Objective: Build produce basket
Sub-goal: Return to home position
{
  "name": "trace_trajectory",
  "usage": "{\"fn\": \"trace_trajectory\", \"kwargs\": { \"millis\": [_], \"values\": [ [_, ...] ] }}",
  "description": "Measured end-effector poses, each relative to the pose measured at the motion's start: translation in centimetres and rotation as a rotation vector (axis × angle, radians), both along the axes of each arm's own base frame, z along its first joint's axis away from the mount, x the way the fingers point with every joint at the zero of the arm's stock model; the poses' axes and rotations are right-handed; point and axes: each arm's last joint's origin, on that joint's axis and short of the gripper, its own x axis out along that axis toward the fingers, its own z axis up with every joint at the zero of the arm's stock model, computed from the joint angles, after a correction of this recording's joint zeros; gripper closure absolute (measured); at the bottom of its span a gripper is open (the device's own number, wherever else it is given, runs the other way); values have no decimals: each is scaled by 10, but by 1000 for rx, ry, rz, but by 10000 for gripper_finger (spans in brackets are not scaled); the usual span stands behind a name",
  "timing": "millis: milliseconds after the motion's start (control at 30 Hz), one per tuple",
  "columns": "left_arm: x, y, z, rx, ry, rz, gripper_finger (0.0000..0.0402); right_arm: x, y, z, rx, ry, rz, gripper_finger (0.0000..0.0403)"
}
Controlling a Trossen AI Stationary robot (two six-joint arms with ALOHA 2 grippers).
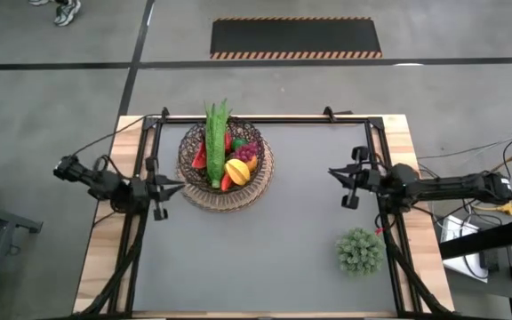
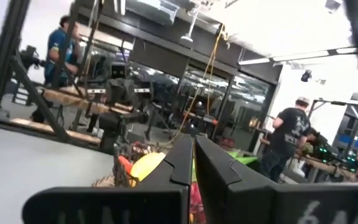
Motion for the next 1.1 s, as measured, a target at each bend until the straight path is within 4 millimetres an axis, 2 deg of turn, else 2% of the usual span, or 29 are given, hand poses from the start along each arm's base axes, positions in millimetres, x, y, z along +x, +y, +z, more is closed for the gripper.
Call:
{"fn": "trace_trajectory", "kwargs": {
  "millis": [67,300,500,833,1100],
  "values": [
    [0,0,3,-43,-60,-1,398,-5,1,3,-4,-29,8,394],
    [6,-2,-22,-77,-63,27,398,-16,4,10,-112,-104,51,394],
    [10,-4,-38,45,88,40,398,-32,9,23,-117,-280,212,394],
    [15,-6,-46,87,172,39,398,-39,10,27,179,-325,398,394],
    [18,-7,-50,112,223,38,398,-36,10,26,215,-300,411,394]
  ]
}}
